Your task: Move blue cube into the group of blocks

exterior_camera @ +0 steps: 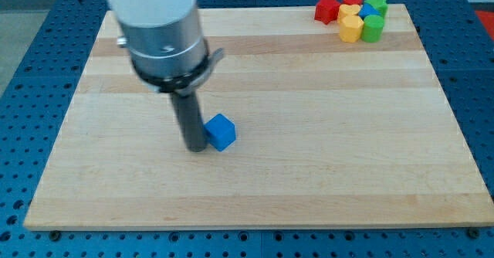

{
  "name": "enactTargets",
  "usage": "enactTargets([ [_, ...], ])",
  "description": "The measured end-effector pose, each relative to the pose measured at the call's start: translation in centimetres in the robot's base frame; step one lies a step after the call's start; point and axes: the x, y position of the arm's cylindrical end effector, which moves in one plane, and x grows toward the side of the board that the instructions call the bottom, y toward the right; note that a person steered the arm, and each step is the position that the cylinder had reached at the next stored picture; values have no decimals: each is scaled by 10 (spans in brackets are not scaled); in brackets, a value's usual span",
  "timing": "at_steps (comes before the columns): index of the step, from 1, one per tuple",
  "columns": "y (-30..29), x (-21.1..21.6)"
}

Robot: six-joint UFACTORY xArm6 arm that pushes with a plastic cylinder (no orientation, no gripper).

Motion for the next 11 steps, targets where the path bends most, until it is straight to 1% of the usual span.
enactTargets([
  [2, 74, -31],
  [4, 136, -49],
  [6, 174, -94],
  [7, 189, -115],
  [11, 166, -187],
])
